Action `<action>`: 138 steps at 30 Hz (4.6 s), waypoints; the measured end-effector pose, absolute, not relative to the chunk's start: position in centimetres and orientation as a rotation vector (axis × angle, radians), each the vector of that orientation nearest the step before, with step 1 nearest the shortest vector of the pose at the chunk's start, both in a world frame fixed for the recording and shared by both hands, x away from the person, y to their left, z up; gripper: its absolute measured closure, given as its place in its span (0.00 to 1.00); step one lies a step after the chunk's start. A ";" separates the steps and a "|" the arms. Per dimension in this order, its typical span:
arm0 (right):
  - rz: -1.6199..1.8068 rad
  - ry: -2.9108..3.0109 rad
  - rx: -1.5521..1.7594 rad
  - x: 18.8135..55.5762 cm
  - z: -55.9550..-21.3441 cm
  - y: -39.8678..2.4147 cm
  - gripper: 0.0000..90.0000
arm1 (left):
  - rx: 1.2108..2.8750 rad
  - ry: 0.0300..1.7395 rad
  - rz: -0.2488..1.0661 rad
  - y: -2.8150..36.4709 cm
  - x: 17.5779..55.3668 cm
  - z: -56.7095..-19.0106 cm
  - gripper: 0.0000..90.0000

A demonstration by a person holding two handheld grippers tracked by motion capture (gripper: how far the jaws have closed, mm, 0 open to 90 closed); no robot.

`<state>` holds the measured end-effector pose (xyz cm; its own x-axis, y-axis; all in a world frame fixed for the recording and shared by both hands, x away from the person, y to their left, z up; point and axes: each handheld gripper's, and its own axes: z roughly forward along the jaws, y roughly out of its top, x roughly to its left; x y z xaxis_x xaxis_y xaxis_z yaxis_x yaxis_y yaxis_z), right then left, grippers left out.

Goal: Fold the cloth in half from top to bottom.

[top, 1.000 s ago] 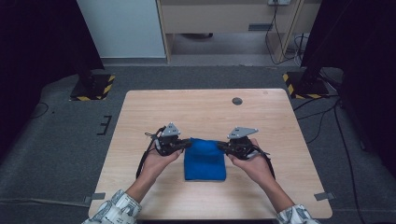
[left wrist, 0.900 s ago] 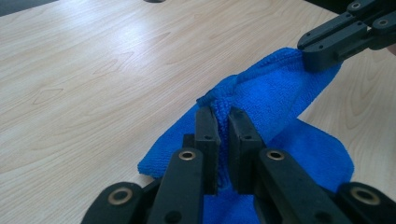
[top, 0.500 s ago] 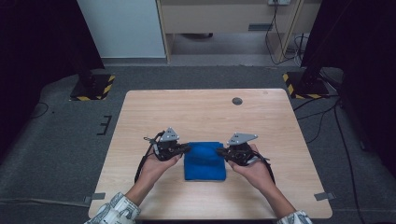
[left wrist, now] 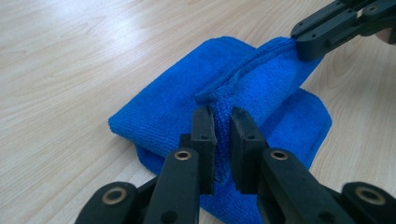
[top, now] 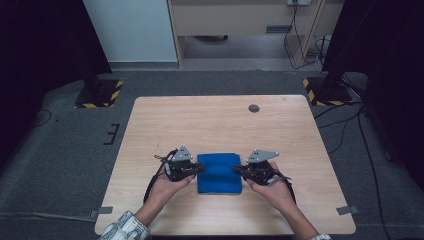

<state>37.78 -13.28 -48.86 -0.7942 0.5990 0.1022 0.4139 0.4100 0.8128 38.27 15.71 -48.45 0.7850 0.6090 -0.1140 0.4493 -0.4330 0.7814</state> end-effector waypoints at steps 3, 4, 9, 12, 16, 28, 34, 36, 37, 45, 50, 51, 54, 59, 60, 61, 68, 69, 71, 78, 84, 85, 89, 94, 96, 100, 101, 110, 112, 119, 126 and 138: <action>1.335 2.457 0.890 37.6 -48.8 -13.1 0.95 | 2.099 0.790 0.228 15.9 38.2 -48.6 0.90; 1.339 2.457 0.890 37.6 -48.8 -13.0 0.95 | 2.099 0.793 0.225 16.0 38.1 -48.7 0.90; 1.318 2.475 0.895 37.3 -49.3 -12.8 0.95 | 2.125 0.799 0.207 16.0 37.6 -49.5 0.89; 1.294 2.489 0.893 37.0 -49.7 -12.7 0.94 | 2.125 0.796 0.203 16.1 37.6 -49.5 0.88; 1.271 2.509 0.894 36.9 -50.1 -12.6 0.94 | 2.152 0.791 0.199 16.1 37.3 -50.0 0.86; 1.240 2.538 0.890 36.5 -50.4 -12.8 0.87 | 2.179 0.803 0.178 16.5 36.9 -50.7 0.77; 1.222 2.553 0.878 36.2 -50.4 -12.7 0.85 | 2.173 0.806 0.179 16.7 36.7 -50.7 0.75; 1.218 2.559 0.881 36.1 -50.4 -12.7 0.84 | 2.175 0.804 0.176 16.7 36.7 -50.7 0.74; 1.218 2.559 0.882 36.1 -50.4 -12.7 0.83 | 2.175 0.803 0.176 16.7 36.6 -50.7 0.74; 1.205 2.565 0.892 35.7 -50.3 -13.0 0.78 | 2.167 0.794 0.159 16.8 36.1 -50.6 0.69; 1.211 2.574 0.885 35.3 -50.1 -12.9 0.74 | 2.160 0.790 0.155 17.0 35.7 -50.5 0.68; 1.214 2.576 0.882 35.2 -50.0 -12.9 0.73 | 2.157 0.790 0.153 17.1 35.6 -50.5 0.68; 1.230 2.570 0.878 35.1 -49.8 -12.7 0.71 | 2.152 0.788 0.146 17.1 35.6 -50.4 0.68; 1.277 2.524 0.886 35.4 -49.0 -12.9 0.68 | 2.158 0.779 0.140 17.1 35.4 -50.3 0.69; 1.286 2.516 0.894 35.5 -48.9 -12.9 0.68 | 2.159 0.779 0.136 17.1 35.3 -50.3 0.70; 1.296 2.498 0.894 35.6 -48.7 -13.0 0.68 | 2.161 0.778 0.136 17.1 35.3 -50.4 0.70; 1.309 2.427 0.973 37.2 -48.6 -13.4 0.65 | 2.169 0.776 0.127 17.0 35.3 -50.5 0.71; 1.294 2.430 0.985 37.5 -48.8 -13.3 0.65 | 2.171 0.776 0.127 17.0 35.3 -50.5 0.71; 1.255 2.449 0.999 37.9 -49.4 -13.0 0.65 | 2.168 0.778 0.127 17.1 35.3 -50.5 0.71; 1.215 2.503 0.952 37.1 -49.9 -12.4 0.65 | 2.148 0.779 0.130 17.4 35.1 -50.2 0.70; 1.178 2.535 0.944 36.6 -50.6 -12.5 0.65 | 2.070 0.769 0.137 18.3 34.4 -49.0 0.68; 1.168 2.539 0.940 36.6 -50.6 -12.4 0.65 | 2.048 0.772 0.148 18.5 34.4 -48.7 0.67; 1.133 2.562 0.922 36.4 -50.9 -12.2 0.64 | 2.012 0.800 0.213 18.5 34.9 -48.6 0.67; 1.099 2.582 0.900 36.1 -51.1 -11.9 0.63 | 2.087 0.813 0.234 17.3 35.6 -50.1 0.66; 1.086 2.589 0.892 36.1 -51.2 -11.9 0.61 | 2.128 0.803 0.229 16.9 35.6 -50.6 0.66; 1.086 2.584 0.887 36.1 -51.1 -11.9 0.57 | 2.220 0.759 0.259 16.2 35.3 -51.2 0.63; 1.092 2.580 0.888 36.1 -51.0 -12.0 0.55 | 2.225 0.753 0.271 16.1 35.2 -51.1 0.62; 1.122 2.514 0.877 36.5 -50.6 -11.8 0.32 | 2.171 0.794 0.357 16.6 35.8 -50.8 0.36; 1.125 2.482 0.866 36.6 -50.5 -11.6 0.23 | 2.154 0.807 0.378 16.8 36.0 -50.6 0.31; 1.169 2.417 0.886 37.0 -49.7 -11.6 0.11 | 2.117 0.873 0.404 17.7 36.7 -50.4 0.20; 1.214 2.364 0.939 38.0 -48.8 -12.7 0.09 | 2.067 0.935 0.439 19.6 37.3 -50.1 0.14; 1.211 2.303 1.033 39.3 -48.6 -15.6 0.10 | 2.039 1.016 0.487 22.2 38.3 -50.2 0.12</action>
<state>39.28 -15.57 -48.59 -0.6777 0.7346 0.0340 0.4445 0.3723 0.8148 38.26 22.17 -50.21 0.6055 0.7958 -0.0076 0.4926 -0.3673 0.7889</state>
